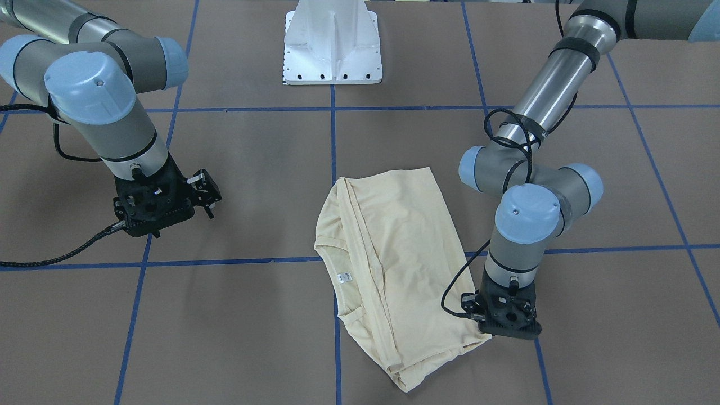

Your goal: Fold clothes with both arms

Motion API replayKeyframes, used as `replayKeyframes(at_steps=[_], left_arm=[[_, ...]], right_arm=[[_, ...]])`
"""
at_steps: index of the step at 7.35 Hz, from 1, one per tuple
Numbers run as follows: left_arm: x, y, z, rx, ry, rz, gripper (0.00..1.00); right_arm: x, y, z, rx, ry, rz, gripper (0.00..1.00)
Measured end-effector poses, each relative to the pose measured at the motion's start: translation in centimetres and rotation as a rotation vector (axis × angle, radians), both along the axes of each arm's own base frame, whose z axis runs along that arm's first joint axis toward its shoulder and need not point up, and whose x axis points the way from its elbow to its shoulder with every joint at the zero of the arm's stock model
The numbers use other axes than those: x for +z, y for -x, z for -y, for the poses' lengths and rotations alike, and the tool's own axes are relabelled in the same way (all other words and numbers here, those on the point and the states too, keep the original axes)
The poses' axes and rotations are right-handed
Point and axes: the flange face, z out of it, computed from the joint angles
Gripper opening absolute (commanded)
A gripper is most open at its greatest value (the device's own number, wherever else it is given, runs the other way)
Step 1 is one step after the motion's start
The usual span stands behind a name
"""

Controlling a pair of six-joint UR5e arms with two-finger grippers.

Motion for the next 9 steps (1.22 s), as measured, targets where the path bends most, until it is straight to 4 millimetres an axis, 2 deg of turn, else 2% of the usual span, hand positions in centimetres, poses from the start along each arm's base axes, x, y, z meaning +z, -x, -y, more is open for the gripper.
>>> replayKeyframes(at_steps=[2,3,4,5,6,7,8,9], left_arm=[[0.0,3.8,1.4,0.048,-0.065,0.014,1.0],[0.8,5.8,0.7,0.086,-0.067,-0.017,1.0],[1.3,7.2,-0.4,0.111,-0.065,-0.05,1.0],[1.5,8.1,-1.4,0.118,-0.066,-0.073,1.0],[1.5,8.6,-2.2,0.114,-0.063,-0.088,1.0],[1.5,8.6,-2.5,0.11,-0.059,-0.098,1.0],[1.4,8.6,-2.7,0.108,-0.057,-0.102,1.0],[1.4,8.5,-2.8,0.108,-0.056,-0.105,1.0]], right_arm=[[-0.2,0.7,-0.1,0.021,0.025,0.007,0.99],[-0.6,2.3,-0.3,0.055,0.055,0.027,0.99],[-1.3,5.3,-0.5,0.125,0.095,0.066,0.98],[-2.5,9.4,-0.5,0.221,0.142,0.11,0.96],[-4.1,13.5,-0.2,0.309,0.193,0.142,0.94],[-5.5,16.6,0.1,0.36,0.227,0.154,0.88],[-6.6,18.9,0.0,0.389,0.241,0.156,0.8],[-7.3,20.4,-0.1,0.403,0.241,0.154,0.69]])
